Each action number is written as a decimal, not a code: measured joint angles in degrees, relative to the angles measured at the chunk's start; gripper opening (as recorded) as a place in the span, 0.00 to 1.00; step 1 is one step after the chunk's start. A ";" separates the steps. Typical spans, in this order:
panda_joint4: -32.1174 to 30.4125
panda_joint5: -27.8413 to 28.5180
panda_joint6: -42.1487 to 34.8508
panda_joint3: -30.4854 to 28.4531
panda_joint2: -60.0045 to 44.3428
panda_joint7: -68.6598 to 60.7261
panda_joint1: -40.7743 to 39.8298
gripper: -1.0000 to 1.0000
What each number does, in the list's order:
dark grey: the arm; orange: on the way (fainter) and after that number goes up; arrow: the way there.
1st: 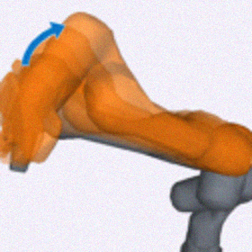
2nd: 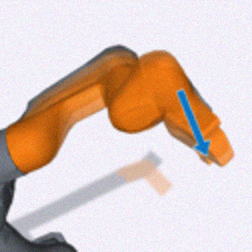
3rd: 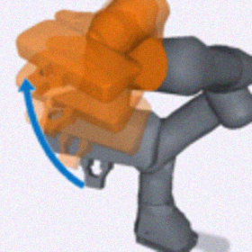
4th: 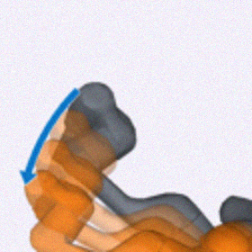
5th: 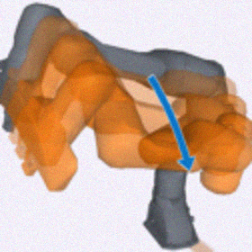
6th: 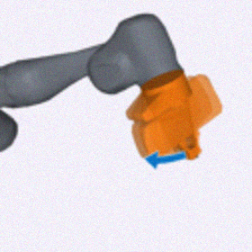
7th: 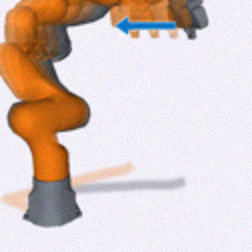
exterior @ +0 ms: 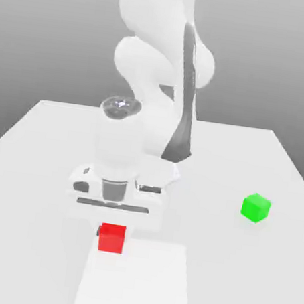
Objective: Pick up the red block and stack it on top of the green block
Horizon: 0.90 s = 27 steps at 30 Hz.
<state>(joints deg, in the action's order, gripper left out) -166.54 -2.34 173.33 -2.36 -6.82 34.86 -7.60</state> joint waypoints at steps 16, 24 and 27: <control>-2.44 -5.22 -16.89 11.64 20.14 -12.43 23.47 0.00; -3.30 -10.71 -20.19 20.63 24.26 -23.76 44.92 0.00; -3.68 -12.23 -20.83 23.92 25.02 -27.49 52.35 0.00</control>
<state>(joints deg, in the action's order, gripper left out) -170.21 -14.57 152.51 21.57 18.20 7.37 44.75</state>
